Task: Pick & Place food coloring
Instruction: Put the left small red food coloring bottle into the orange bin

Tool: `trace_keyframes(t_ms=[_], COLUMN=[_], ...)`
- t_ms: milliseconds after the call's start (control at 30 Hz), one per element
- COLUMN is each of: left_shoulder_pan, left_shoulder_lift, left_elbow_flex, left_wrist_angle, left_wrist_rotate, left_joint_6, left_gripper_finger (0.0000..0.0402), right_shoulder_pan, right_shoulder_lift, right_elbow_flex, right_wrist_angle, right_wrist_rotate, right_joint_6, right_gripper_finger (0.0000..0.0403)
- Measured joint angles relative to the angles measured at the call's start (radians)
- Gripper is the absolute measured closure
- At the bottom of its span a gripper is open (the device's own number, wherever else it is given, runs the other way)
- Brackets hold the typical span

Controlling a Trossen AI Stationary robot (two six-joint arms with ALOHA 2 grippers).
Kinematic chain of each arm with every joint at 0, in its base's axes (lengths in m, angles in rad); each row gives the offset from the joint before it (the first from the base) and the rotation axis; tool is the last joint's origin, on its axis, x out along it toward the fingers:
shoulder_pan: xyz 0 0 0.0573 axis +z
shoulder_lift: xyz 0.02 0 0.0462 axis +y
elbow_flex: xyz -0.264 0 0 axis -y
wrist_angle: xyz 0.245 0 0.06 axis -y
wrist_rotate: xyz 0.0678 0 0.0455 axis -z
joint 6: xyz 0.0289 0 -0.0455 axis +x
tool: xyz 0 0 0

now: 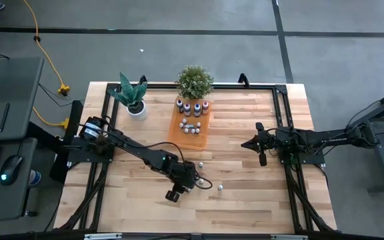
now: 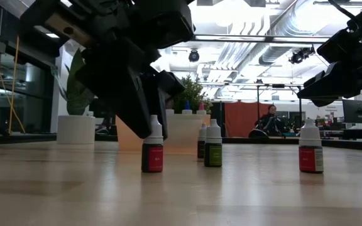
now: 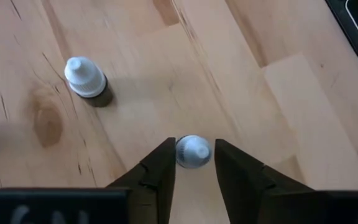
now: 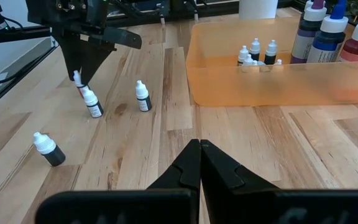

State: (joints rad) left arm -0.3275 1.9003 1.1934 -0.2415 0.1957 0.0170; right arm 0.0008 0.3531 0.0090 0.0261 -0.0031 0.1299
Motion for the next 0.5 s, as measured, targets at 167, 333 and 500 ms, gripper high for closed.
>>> trace_keyframes(t_ms=[167, 333, 500], left_shoulder_pan=[0.000, 0.000, 0.000], left_shoulder_lift=[0.000, 0.000, 0.000], left_elbow_flex=[0.000, 0.000, 0.000], left_wrist_angle=[0.006, 0.005, 0.005], left_wrist_rotate=[0.000, -0.003, -0.004], left_joint_6=[-0.005, -0.022, -0.022], left_gripper_finger=[0.0298, 0.0299, 0.0299], right_shoulder_pan=[0.000, 0.000, 0.000], right_shoulder_lift=[0.000, 0.000, 0.000], right_elbow_flex=[0.000, 0.000, 0.000], right_wrist_angle=[0.000, 0.000, 0.000], right_wrist_rotate=[0.000, 0.000, 0.000], right_joint_6=[0.000, 0.000, 0.000], right_gripper_finger=[0.0402, 0.0402, 0.0402])
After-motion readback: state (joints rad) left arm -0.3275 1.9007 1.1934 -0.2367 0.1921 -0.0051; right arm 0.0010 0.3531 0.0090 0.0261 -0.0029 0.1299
